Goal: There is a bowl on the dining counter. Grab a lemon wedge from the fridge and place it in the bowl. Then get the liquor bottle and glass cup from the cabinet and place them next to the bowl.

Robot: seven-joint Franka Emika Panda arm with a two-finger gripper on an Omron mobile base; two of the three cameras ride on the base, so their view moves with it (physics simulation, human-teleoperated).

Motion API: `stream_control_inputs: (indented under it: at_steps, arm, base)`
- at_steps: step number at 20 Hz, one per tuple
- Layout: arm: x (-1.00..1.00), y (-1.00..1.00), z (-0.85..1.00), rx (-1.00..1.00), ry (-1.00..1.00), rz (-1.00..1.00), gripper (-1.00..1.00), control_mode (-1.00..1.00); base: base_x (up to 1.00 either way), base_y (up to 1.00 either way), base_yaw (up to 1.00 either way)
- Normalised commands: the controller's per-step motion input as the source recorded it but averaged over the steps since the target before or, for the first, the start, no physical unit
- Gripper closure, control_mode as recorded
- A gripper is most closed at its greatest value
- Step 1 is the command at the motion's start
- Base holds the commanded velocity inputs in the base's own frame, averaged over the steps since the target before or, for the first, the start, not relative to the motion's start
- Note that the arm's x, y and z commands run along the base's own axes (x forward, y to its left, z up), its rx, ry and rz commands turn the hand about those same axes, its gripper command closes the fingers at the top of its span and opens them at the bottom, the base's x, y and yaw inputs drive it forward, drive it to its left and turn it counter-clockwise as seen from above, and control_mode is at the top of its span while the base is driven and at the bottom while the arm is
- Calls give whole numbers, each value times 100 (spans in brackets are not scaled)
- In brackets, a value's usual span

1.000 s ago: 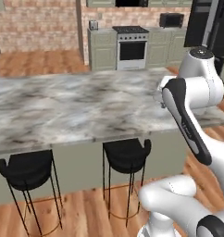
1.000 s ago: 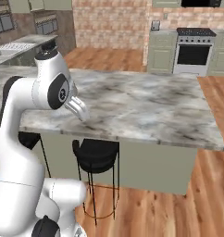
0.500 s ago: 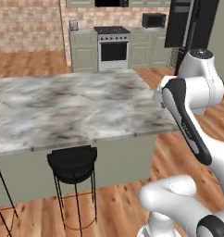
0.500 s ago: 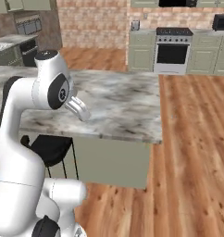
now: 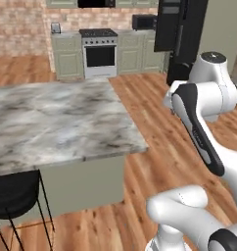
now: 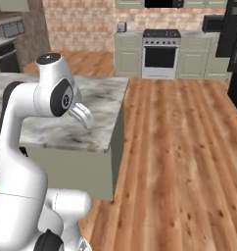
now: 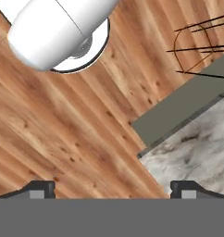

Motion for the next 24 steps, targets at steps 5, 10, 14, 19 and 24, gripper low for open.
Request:
stream_control_inputs:
  at_steps: [5,10,14,19,24]
  arm:
    - [0,0,0,0,0,0,-100,100]
    - [0,0,0,0,0,0,-100,100]
    - [0,0,0,0,0,0,-100,100]
    - [0,0,0,0,0,0,-100,100]
    - [0,0,0,0,0,0,-100,100]
  base:
    - [81,-100,-3]
    - [100,-98,-1]
    - [100,-86,0]
    - [100,-59,-1]
    - [100,-20,7]
